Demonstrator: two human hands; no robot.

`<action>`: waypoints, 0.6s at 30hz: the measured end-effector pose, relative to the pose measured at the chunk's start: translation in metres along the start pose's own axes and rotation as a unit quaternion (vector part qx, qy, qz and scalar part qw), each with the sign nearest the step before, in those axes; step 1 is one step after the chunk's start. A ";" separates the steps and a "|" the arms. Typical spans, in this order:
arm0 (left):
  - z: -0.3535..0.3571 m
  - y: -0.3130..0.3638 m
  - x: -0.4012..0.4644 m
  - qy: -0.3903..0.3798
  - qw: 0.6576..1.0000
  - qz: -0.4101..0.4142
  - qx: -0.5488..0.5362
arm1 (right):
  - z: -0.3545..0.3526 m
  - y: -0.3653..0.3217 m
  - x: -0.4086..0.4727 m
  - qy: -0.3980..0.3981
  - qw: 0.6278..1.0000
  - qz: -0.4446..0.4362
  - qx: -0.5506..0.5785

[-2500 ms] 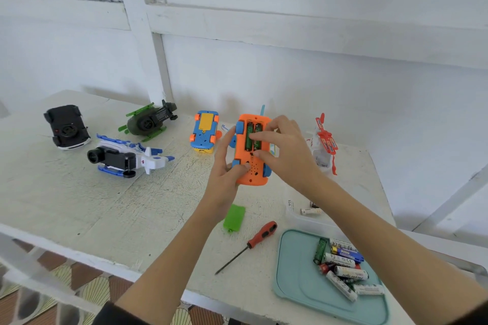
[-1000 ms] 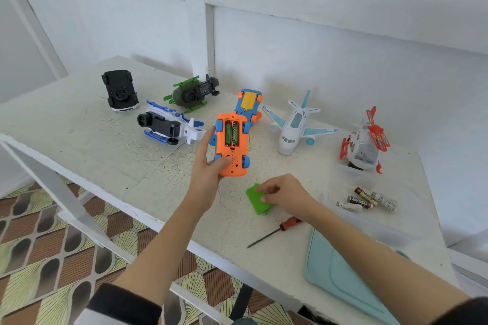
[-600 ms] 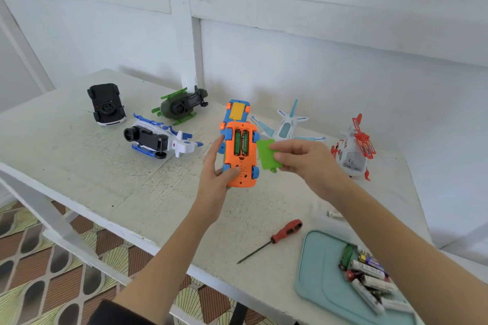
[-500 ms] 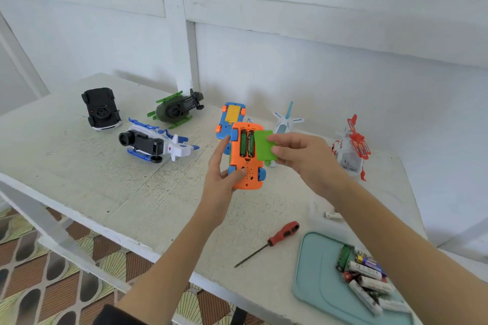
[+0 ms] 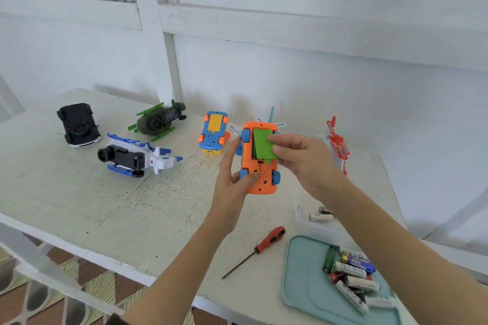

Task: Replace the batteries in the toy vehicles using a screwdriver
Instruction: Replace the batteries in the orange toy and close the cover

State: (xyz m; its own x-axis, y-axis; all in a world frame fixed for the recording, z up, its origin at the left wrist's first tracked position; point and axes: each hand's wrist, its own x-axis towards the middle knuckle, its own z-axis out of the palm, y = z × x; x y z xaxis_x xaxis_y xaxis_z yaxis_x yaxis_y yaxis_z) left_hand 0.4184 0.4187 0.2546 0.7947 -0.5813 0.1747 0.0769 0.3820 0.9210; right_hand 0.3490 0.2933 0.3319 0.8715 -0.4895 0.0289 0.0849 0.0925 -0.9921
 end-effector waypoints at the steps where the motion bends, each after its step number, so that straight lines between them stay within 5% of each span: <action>1: 0.002 0.000 0.000 -0.001 1.000 0.002 0.002 | -0.001 -0.001 0.000 0.004 1.000 -0.002 0.002; 14: 0.014 0.001 -0.003 -0.003 0.999 0.001 0.039 | -0.007 -0.008 -0.004 0.035 0.999 0.002 0.001; 18: 0.013 0.003 -0.006 -0.010 1.000 -0.002 0.026 | -0.010 -0.012 -0.007 -0.016 0.999 0.005 -0.028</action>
State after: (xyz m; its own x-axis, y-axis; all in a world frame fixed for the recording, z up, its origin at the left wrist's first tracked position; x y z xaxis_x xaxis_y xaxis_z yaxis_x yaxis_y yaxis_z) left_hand 0.4066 0.4141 0.2610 0.7824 -0.5972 0.1767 0.0486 0.3414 0.9386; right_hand 0.3372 0.2870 0.3423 0.8871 -0.4610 0.0227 0.0501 0.0473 -0.9976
